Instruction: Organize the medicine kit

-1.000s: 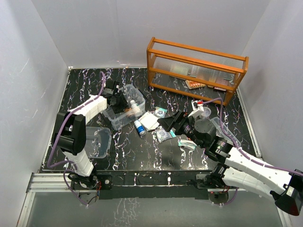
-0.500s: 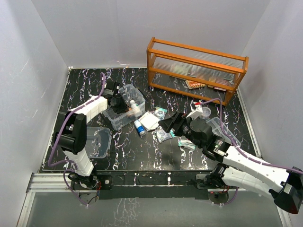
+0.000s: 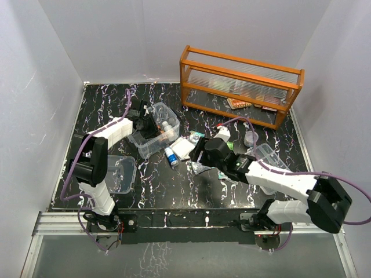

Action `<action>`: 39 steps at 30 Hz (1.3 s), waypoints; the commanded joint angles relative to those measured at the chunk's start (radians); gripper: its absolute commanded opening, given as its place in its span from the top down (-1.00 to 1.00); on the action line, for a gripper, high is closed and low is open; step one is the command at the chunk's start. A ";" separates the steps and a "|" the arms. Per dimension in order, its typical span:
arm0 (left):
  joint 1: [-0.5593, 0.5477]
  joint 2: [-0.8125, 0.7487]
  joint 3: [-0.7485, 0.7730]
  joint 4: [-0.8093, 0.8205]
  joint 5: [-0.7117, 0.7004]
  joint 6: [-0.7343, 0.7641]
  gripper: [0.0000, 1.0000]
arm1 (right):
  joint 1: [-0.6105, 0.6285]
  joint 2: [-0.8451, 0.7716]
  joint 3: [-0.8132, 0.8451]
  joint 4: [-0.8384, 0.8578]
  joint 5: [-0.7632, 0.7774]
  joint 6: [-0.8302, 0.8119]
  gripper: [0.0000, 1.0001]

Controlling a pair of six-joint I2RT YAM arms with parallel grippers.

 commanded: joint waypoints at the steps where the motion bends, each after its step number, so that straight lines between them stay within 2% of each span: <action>1: -0.009 -0.046 0.045 -0.044 0.004 0.049 0.40 | 0.006 0.075 0.092 0.063 0.058 0.058 -0.21; 6: -0.009 -0.082 0.136 -0.127 0.001 0.107 0.24 | 0.004 0.199 0.157 0.044 0.110 0.085 -0.21; 13: -0.007 -0.205 0.192 -0.214 -0.024 0.155 0.16 | -0.016 0.344 0.229 -0.009 0.128 0.123 -0.28; 21: -0.007 -0.382 0.123 -0.267 0.027 0.154 0.05 | -0.068 0.475 0.292 0.006 0.127 0.088 -0.17; 29: -0.005 -0.499 0.053 -0.286 0.060 0.130 -0.02 | -0.092 0.540 0.310 0.047 0.107 0.045 -0.10; 33: -0.005 -0.508 0.053 -0.298 0.069 0.130 -0.06 | -0.095 0.573 0.310 0.060 0.093 0.035 0.04; 38: -0.002 -0.513 0.057 -0.296 0.092 0.131 -0.15 | -0.111 0.572 0.284 0.118 0.046 0.003 0.37; 39: -0.002 -0.514 0.056 -0.295 0.098 0.131 -0.16 | -0.117 0.568 0.275 0.138 0.033 -0.010 0.48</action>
